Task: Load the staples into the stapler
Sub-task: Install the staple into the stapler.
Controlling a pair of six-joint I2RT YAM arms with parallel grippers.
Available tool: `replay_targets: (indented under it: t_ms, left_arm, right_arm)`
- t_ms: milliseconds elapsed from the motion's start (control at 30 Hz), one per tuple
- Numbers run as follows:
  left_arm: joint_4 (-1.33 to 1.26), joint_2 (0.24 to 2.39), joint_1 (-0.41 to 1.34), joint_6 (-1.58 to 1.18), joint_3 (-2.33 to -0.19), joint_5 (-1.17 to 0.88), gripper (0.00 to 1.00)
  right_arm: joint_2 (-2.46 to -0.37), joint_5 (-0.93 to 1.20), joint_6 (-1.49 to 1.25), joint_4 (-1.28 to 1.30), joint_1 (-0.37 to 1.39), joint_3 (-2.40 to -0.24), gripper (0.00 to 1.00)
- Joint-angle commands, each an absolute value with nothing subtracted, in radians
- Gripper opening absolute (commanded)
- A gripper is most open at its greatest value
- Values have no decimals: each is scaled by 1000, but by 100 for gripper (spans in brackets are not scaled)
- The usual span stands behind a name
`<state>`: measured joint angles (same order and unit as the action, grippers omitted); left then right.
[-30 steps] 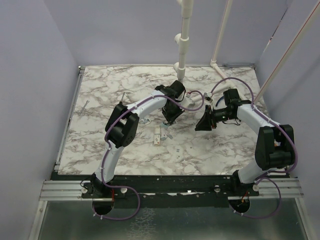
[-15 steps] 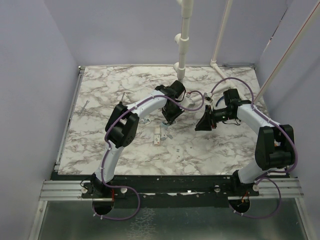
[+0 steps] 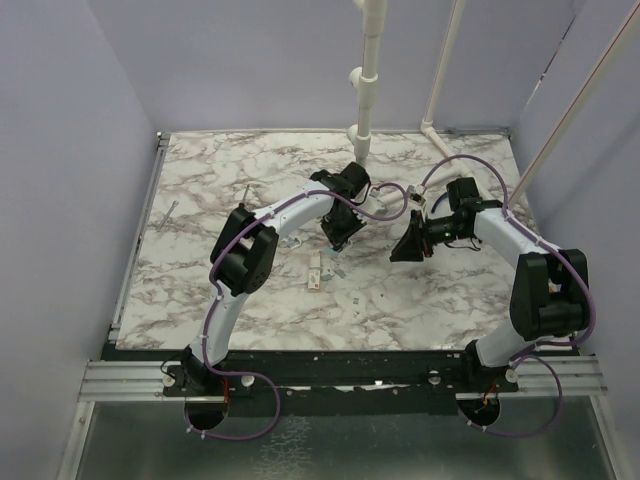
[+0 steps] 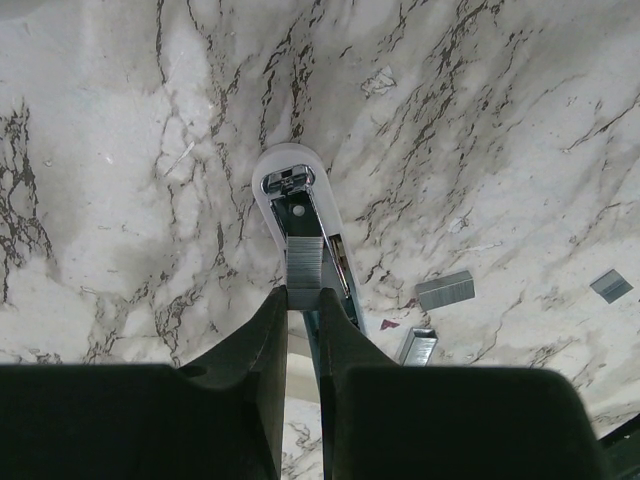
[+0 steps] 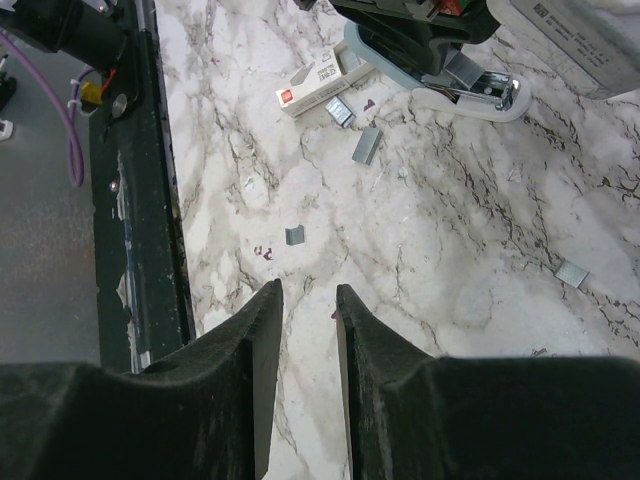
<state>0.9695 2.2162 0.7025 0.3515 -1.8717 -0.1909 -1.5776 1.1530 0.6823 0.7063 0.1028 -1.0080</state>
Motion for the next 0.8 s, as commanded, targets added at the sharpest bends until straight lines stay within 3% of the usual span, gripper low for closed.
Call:
replay_targets:
  t_ms: [0,500,767]
  left_arm:
    - [1014,2213,709,340,-1882,-167,0]
    - [945,2167,687,309,-1882,-196,0]
    - [808,2058,657,359,-1763,-270,0]
  right_arm:
    - [-1581,1175,712,722,105,-1035,32]
    - [-1567,1173,708,699,106,-1025,32]
    - [-1533,1163,689,630,105,-985,32]
